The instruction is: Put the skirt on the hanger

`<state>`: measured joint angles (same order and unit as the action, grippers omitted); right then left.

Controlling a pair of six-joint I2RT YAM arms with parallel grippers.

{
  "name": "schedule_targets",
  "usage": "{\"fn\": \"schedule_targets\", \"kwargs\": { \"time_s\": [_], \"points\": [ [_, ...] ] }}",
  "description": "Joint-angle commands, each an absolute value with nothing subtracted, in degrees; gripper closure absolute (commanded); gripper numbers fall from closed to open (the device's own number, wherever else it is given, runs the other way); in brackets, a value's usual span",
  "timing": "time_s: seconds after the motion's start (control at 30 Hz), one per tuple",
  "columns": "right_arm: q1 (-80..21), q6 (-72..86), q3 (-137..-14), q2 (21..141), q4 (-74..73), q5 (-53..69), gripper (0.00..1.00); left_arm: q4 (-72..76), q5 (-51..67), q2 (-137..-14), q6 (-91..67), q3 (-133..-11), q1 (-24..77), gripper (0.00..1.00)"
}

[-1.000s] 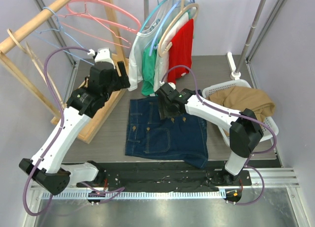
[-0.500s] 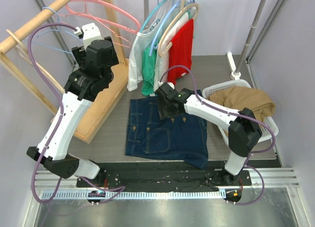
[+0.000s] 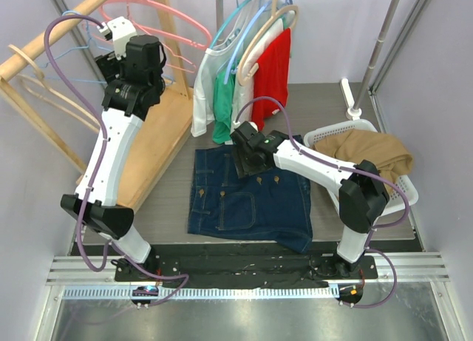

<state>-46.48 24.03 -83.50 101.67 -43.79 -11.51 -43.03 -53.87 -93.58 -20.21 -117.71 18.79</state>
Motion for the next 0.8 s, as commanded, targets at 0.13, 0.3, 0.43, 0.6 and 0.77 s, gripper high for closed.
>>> {"fn": "schedule_targets", "kwargs": {
  "time_s": [0.13, 0.3, 0.43, 0.6, 0.77],
  "points": [
    [-46.41, 22.59, -85.69, 101.60, -42.71, -10.99, 0.37, -41.13, -49.04, -96.76, -23.64, -121.29, 15.21, 0.27],
    [-46.41, 22.33, -85.34, 101.51, -42.71, -11.16, 0.37, -40.70, -49.04, -96.51, -23.64, -120.42, 15.03, 0.48],
    [-46.41, 22.24, -85.25, 101.43, -42.72, -11.08, 0.37, -39.20, -48.87, -95.71, -23.29, -119.27, 14.85, 0.35],
    [-46.32, 22.41, -84.99, 101.16, -42.71, -10.99, 0.37, -40.08, -48.69, -95.98, -23.47, -119.09, 14.50, 0.42],
    [-46.41, 22.94, -84.03, 100.37, -42.71, -11.07, 0.37, -41.48, -48.16, -94.75, -24.52, -118.74, 14.41, 0.76]
  ]
}}
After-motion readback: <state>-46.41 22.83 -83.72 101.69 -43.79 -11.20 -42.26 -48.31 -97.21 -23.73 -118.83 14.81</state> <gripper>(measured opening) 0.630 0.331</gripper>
